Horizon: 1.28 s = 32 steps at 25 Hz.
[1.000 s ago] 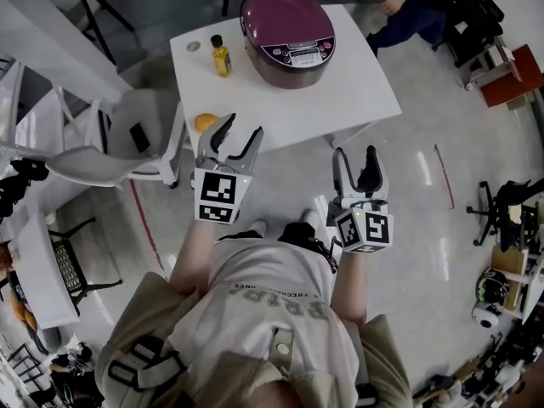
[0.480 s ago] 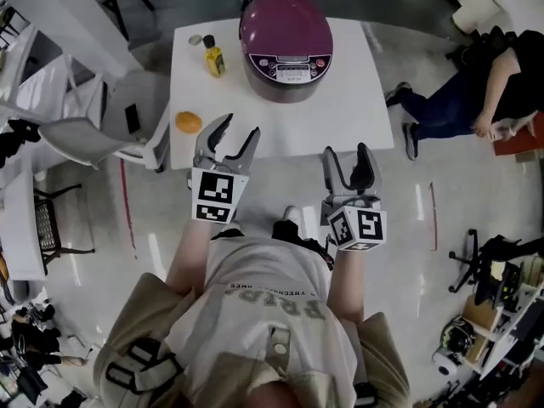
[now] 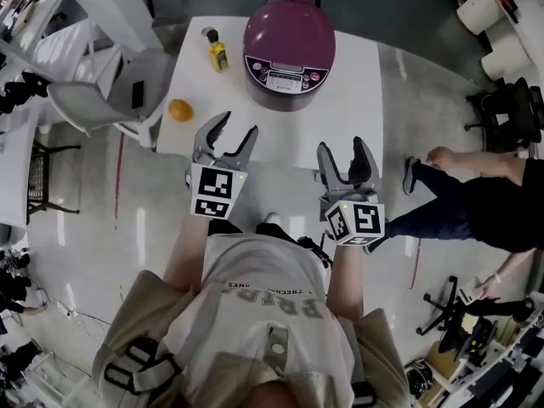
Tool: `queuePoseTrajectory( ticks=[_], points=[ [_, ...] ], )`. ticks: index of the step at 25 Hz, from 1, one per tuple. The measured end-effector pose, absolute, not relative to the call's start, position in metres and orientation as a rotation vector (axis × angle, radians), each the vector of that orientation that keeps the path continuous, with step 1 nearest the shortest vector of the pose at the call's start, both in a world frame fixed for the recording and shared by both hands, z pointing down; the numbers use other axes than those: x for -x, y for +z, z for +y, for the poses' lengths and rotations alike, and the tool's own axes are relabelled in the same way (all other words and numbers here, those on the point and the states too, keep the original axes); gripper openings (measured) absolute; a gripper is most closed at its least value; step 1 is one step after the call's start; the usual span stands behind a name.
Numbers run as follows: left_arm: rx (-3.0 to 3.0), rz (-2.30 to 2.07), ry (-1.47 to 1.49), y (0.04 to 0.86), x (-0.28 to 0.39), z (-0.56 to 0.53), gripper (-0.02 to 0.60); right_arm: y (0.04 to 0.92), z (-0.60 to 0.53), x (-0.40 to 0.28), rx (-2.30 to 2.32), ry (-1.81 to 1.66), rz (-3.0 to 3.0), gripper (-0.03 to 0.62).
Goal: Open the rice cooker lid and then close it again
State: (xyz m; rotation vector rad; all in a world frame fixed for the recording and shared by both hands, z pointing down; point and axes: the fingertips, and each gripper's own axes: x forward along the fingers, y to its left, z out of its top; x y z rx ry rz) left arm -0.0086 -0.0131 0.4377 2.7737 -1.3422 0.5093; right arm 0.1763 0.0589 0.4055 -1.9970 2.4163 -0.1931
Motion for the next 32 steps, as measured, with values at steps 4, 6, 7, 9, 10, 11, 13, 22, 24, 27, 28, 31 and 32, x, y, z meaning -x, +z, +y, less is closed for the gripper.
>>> queuePoseTrajectory(
  ticks=[4, 6, 7, 9, 10, 11, 13, 22, 24, 27, 28, 31, 32],
  points=[
    [-2.741, -1.407, 0.537, 0.44, 0.0, -0.016, 0.241, 0.408, 0.044, -0.184, 1.91, -0.208, 2.506, 0.318],
    [-2.748, -1.423, 0.555, 0.439, -0.006, -0.019, 0.241, 0.408, 0.039, -0.188, 1.883, -0.198, 2.548, 0.318],
    [-2.75, -1.432, 0.569, 0.439, -0.008, -0.02, 0.241, 0.408, 0.037, -0.189, 1.867, -0.191, 2.574, 0.318],
    [-2.756, -1.44, 0.61, 0.44, -0.011, -0.021, 0.242, 0.409, 0.031, -0.188, 1.827, -0.18, 2.631, 0.321],
    [-2.766, -1.434, 0.64, 0.44, -0.013, -0.022, 0.252, 0.408, 0.029, -0.188, 1.807, -0.176, 2.654, 0.322],
    [-2.782, -1.425, 0.675, 0.44, -0.016, -0.022, 0.262, 0.408, 0.026, -0.188, 1.79, -0.174, 2.672, 0.322],
    [-2.821, -1.414, 0.748, 0.439, -0.022, -0.024, 0.27, 0.409, 0.02, -0.187, 1.759, -0.171, 2.702, 0.322],
    [-3.022, -1.237, 1.046, 0.439, -0.038, -0.041, 0.27, 0.414, -0.008, -0.165, 1.635, -0.068, 2.919, 0.327],
    [-3.058, -1.193, 1.103, 0.443, -0.042, -0.047, 0.272, 0.418, -0.015, -0.161, 1.62, -0.021, 2.976, 0.33],
    [-3.104, -1.118, 1.138, 0.452, -0.048, -0.057, 0.276, 0.424, -0.027, -0.153, 1.598, 0.051, 3.079, 0.33],
    [-3.117, -1.081, 1.138, 0.456, -0.051, -0.06, 0.293, 0.426, -0.03, -0.149, 1.589, 0.069, 3.118, 0.33],
    [-3.133, -0.999, 1.167, 0.466, -0.058, -0.07, 0.304, 0.433, -0.04, -0.14, 1.564, 0.113, 3.232, 0.33],
    [-3.137, -0.988, 1.189, 0.468, -0.06, -0.074, 0.305, 0.436, -0.043, -0.138, 1.559, 0.135, 3.267, 0.33]
  ],
)
